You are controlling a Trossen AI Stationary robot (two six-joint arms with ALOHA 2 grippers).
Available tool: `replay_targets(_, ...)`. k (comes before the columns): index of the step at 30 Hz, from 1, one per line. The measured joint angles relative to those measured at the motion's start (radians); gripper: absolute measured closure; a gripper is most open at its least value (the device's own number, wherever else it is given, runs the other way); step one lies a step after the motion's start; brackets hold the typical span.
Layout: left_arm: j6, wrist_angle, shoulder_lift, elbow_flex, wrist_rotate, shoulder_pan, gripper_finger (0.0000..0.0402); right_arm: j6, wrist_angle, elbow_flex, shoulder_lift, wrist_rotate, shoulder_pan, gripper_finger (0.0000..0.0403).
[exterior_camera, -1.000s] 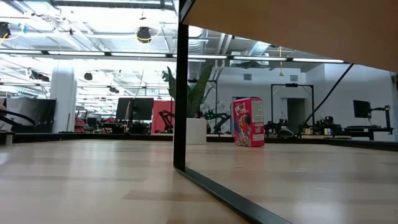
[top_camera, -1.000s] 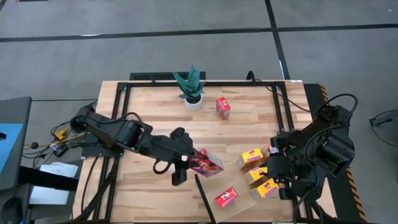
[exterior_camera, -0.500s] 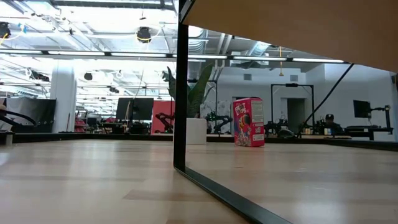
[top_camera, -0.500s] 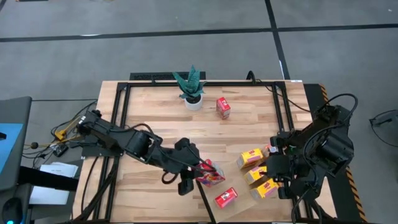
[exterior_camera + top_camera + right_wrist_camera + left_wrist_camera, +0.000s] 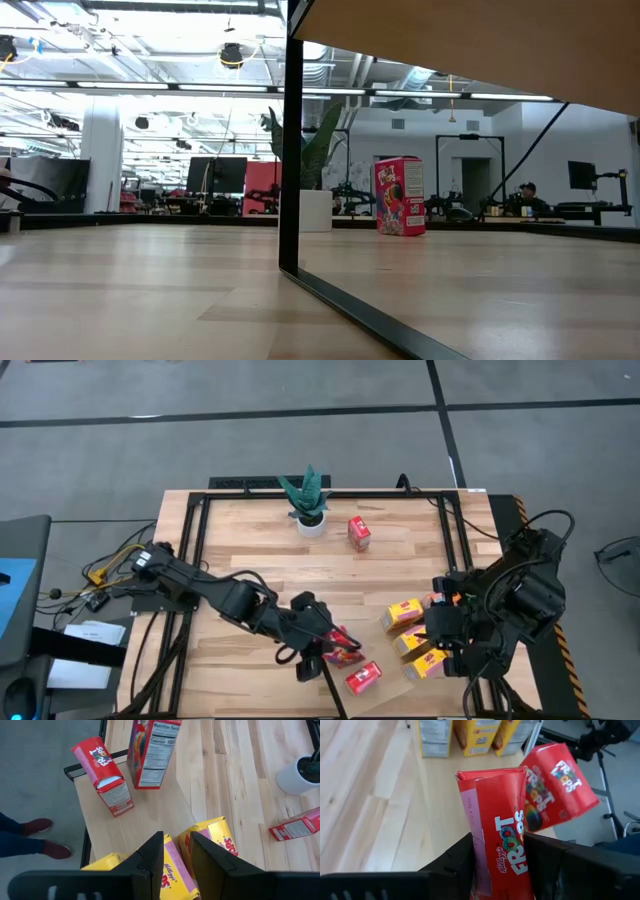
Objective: Stack cereal on shelf
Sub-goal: Put the bottom red cereal box on the shelf aligned with the other red cereal box
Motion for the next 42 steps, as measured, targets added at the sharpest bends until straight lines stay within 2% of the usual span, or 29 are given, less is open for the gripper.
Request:
replay_targets(13, 0.002, 0.01, 0.047, 0.0, 0.004, 0.008, 0.0273, 0.008, 0.003, 0.0, 0.0, 0.0, 0.0, 0.0285)
replay_targets(23, 0.044, 0.033, 0.058, 0.0, 0.078, 0.014, 0.0274, 0.007, 0.003, 0.0, 0.0, -0.002, 0.0, 0.0285)
replay_targets(35, 0.144, 0.007, 0.058, 0.054, 0.041, 0.017, 0.0273, 0.0, 0.002, 0.0, 0.0, -0.002, 0.0, 0.0285)
replay_targets(38, 0.161, 0.006, 0.058, 0.054, 0.057, 0.016, 0.0258, 0.0, 0.002, 0.0, 0.0, -0.002, 0.0, 0.0285)
replay_targets(42, 0.147, 0.007, 0.058, 0.054, 0.06, 0.02, 0.0219, 0.0, 0.002, 0.0, 0.0, -0.002, 0.0, 0.0285)
